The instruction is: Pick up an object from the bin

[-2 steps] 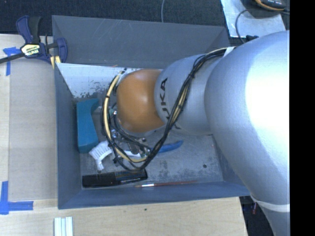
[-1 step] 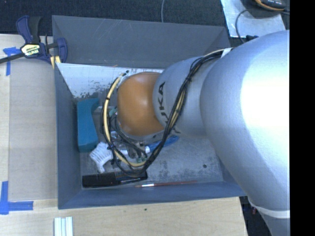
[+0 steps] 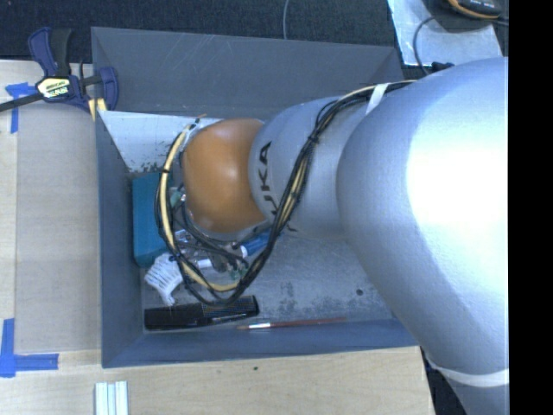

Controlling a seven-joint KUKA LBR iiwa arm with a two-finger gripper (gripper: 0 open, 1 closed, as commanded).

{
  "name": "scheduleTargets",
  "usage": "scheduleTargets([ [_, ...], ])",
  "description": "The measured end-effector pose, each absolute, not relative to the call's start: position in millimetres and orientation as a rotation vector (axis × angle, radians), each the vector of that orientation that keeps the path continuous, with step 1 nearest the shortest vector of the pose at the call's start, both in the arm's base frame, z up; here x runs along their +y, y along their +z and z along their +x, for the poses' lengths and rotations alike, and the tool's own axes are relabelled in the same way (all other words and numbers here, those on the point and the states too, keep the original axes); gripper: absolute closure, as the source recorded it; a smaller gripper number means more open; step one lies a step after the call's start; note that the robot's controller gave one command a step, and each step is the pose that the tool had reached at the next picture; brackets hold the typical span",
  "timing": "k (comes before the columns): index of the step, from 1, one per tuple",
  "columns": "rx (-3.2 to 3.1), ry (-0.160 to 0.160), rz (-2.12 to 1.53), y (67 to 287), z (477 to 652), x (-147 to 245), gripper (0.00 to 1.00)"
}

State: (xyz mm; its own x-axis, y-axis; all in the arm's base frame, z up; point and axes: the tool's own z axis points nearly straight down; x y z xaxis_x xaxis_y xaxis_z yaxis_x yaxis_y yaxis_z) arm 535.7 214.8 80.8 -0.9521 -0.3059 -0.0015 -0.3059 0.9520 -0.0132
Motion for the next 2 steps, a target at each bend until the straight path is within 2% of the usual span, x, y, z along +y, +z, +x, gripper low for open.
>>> scheduleTargets([
  [1,3.091,-0.011,-0.5,144.6,538.1,215.2,1.0],
  [2,3.075,-0.01,-0.513,152.0,543.1,226.8,1.0],
])
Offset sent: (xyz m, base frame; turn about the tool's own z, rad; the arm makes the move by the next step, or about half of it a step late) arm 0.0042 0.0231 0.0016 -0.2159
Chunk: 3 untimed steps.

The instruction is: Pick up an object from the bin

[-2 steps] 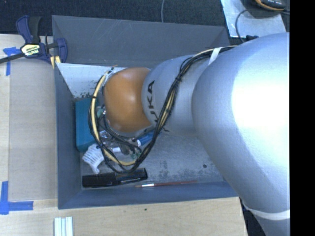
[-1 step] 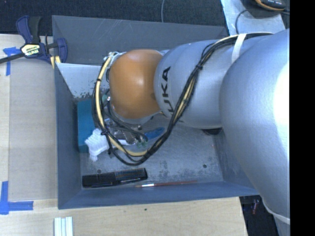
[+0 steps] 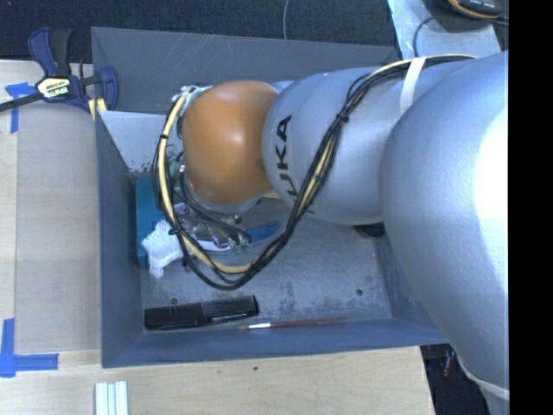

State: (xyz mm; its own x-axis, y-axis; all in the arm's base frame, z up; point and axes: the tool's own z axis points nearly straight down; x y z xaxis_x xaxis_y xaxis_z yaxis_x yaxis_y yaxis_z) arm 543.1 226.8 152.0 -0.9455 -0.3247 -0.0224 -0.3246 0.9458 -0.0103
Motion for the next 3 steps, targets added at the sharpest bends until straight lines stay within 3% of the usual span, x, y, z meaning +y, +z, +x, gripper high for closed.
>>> scheduleTargets([
  [1,3.054,-0.015,-0.691,112.6,524.8,244.2,1.0],
  [2,3.067,-0.024,-0.713,76.0,526.2,239.7,1.0],
  [3,3.027,-0.017,-0.803,155.5,526.7,241.7,1.0],
])
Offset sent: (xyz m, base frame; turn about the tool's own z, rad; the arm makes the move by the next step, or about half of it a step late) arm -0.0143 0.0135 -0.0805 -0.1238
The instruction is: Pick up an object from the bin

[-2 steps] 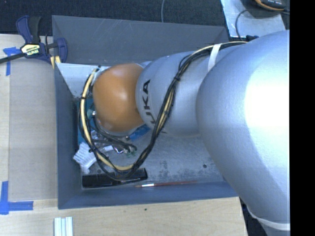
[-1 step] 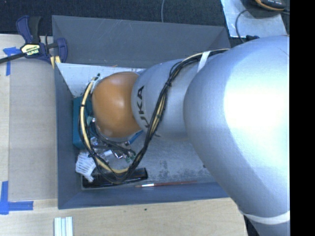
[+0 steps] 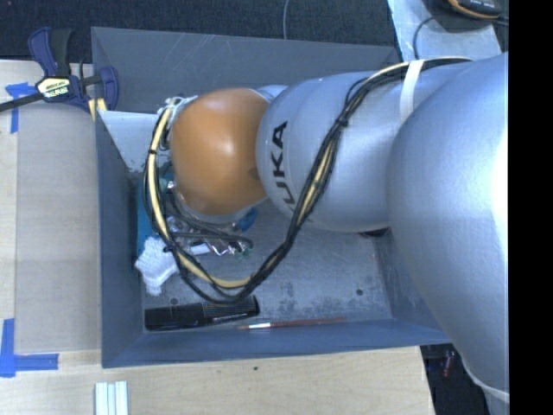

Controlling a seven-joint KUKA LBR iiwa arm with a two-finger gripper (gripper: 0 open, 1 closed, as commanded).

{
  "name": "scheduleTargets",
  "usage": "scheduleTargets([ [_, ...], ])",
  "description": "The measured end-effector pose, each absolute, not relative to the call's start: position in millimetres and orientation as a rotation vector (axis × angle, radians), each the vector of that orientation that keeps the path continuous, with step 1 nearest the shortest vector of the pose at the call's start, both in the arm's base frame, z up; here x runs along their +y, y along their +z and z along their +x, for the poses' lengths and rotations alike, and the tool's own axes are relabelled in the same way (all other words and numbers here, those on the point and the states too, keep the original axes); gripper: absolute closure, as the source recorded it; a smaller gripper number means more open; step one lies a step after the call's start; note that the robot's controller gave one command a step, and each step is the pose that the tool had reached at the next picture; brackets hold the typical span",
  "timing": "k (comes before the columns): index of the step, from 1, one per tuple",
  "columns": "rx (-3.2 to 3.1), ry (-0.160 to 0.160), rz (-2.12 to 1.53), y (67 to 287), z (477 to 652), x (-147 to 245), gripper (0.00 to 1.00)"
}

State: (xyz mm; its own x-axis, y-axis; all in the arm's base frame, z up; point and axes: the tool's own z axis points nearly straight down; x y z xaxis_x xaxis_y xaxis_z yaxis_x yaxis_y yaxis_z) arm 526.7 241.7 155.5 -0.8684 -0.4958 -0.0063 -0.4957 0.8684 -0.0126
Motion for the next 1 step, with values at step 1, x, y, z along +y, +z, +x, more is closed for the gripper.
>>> scheduleTargets([
  [1,3.036,-0.018,-0.803,101.3,526.2,240.2,1.0],
])
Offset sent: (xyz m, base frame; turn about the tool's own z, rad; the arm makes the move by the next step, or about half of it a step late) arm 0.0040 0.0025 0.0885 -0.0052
